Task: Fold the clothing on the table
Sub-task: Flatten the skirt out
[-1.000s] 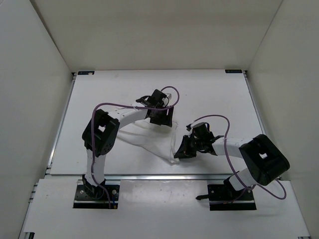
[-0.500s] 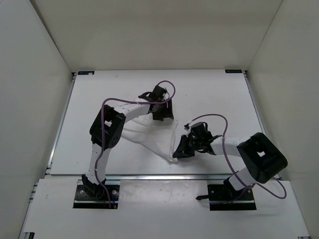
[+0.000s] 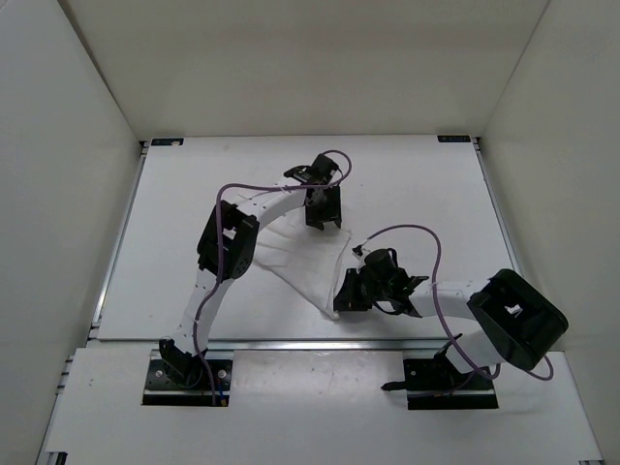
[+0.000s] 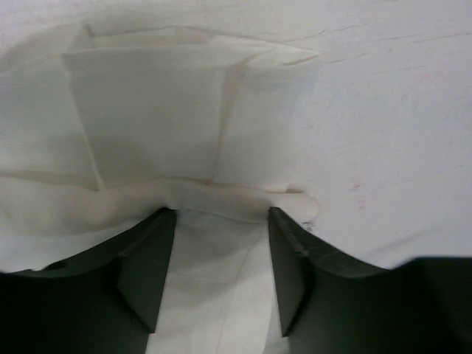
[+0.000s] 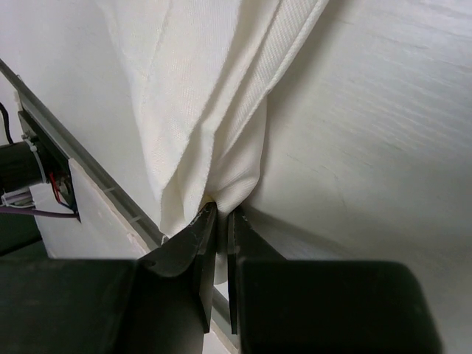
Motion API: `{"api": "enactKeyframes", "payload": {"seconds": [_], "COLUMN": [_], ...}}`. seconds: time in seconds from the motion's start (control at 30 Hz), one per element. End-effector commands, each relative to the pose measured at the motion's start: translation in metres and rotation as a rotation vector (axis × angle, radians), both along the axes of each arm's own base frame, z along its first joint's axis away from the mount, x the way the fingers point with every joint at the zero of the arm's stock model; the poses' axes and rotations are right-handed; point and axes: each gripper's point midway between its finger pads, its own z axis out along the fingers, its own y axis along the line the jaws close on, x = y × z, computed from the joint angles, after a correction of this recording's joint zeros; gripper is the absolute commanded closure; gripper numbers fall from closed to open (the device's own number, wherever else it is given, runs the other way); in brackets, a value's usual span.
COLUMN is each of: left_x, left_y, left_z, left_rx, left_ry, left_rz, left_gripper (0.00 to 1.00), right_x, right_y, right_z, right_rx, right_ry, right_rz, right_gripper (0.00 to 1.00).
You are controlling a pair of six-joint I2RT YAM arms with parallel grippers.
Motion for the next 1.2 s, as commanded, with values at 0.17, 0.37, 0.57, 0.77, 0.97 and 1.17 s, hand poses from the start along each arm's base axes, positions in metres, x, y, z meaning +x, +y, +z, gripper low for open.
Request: {"api": "enactKeyframes", "payload": {"seconds": [0.17, 0.37, 0.57, 0.77, 0.97, 1.17], "left_x": [-0.019, -0.007, 0.003, -0.01, -0.047, -0.085], "left_y": [0.023, 0.015, 0.017, 0.033, 0.068, 0.128], "left_z": [-0.041, 0.009, 0.094, 0.184, 0.269, 0.328], "left_rx": [0.26, 0.159, 0.015, -0.1, -0.236, -0.353], "left_ry": [0.092, -0.001, -0.142, -0.288, -0.448, -0.583], "left_rz": [-0.11, -0.083, -0.077, -0.089, -0.079, -0.008], "left_gripper": [0.85, 1.0, 1.0, 1.0, 1.0, 1.0], "right_x": [-0.024, -0.017, 0.006, 0.032, 0.054, 0.069], "right_y": [-0.032, -0.038, -0.051, -0.065, -0.077, -0.088], "right_z": [-0.026, -0.024, -0.007, 0.029, 0.104, 0.218], "right_rx": [-0.09, -0.087, -0.09, -0.06, -0.036, -0.046], "right_ry": [0.045, 0.031, -0.041, -0.106, -0.236, -0.356], "right_rz": [-0.008, -0.011, -0.063, -0.116, -0.13, -0.166], "right_gripper": [1.0, 1.0, 1.0, 1.0, 1.0, 1.0]}}
